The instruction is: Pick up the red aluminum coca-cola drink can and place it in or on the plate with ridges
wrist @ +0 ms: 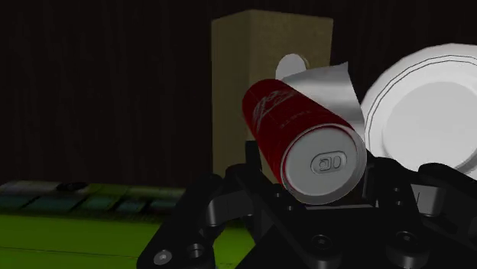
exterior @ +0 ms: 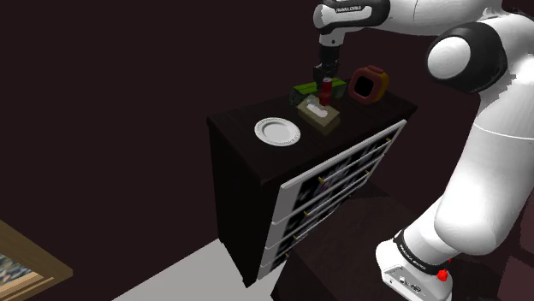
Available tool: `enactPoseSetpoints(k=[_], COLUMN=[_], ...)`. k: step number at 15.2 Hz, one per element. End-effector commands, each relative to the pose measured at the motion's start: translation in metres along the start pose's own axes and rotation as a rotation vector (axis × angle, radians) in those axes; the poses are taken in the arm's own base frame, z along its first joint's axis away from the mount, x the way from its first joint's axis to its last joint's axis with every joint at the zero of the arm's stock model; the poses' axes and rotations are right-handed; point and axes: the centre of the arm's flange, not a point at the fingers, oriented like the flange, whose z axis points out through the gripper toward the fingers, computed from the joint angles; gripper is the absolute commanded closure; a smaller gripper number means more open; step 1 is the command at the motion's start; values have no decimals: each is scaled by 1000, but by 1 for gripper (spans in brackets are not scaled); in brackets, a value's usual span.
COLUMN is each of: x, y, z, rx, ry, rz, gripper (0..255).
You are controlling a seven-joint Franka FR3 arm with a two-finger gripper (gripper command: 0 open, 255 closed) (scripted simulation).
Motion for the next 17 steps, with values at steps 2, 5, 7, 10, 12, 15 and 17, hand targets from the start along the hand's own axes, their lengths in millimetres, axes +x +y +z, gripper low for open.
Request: enactPoseSetpoints(k=[2, 5, 7, 10, 12, 15, 17], x=[10, 19, 25, 33, 39, 46, 47], y=[-42, -80, -105, -143, -168, -193, -194], z=[-2, -8, -13, -20, -24, -23, -13], rx=[5, 5, 5, 5, 5, 5, 5], ry=[-13, -13, -13, -13, -13, -13, -13], rz=[-3, -3, -3, -3, -3, -3, -3], gripper=[255, 255, 255, 255, 255, 255, 255])
